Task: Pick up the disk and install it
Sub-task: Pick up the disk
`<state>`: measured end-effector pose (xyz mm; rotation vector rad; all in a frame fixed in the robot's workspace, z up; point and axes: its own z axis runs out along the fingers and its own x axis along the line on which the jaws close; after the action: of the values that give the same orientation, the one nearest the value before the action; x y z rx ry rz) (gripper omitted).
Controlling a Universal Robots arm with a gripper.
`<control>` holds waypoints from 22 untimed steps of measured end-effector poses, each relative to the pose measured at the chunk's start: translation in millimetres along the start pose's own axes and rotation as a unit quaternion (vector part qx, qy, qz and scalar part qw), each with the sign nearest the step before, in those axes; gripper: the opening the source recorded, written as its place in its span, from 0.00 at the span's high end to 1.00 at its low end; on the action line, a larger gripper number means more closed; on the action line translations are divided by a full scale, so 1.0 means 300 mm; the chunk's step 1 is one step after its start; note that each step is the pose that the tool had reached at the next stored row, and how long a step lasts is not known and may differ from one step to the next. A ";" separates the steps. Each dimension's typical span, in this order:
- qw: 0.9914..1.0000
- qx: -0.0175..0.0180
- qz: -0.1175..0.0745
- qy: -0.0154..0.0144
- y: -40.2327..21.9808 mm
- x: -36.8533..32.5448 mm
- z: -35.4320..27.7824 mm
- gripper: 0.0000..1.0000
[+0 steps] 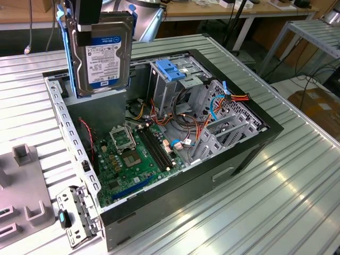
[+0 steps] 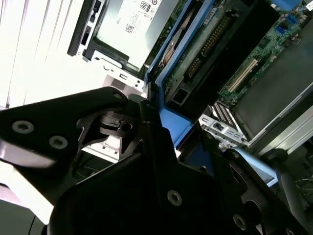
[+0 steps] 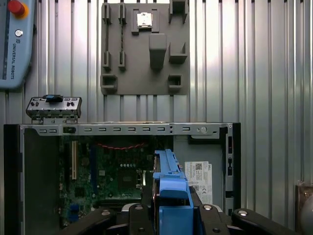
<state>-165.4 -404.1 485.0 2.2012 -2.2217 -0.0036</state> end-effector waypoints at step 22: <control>1.000 0.000 0.000 0.001 -0.162 0.015 0.006 0.63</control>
<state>-117.0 -409.0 482.6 2.2005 -2.2210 -0.0020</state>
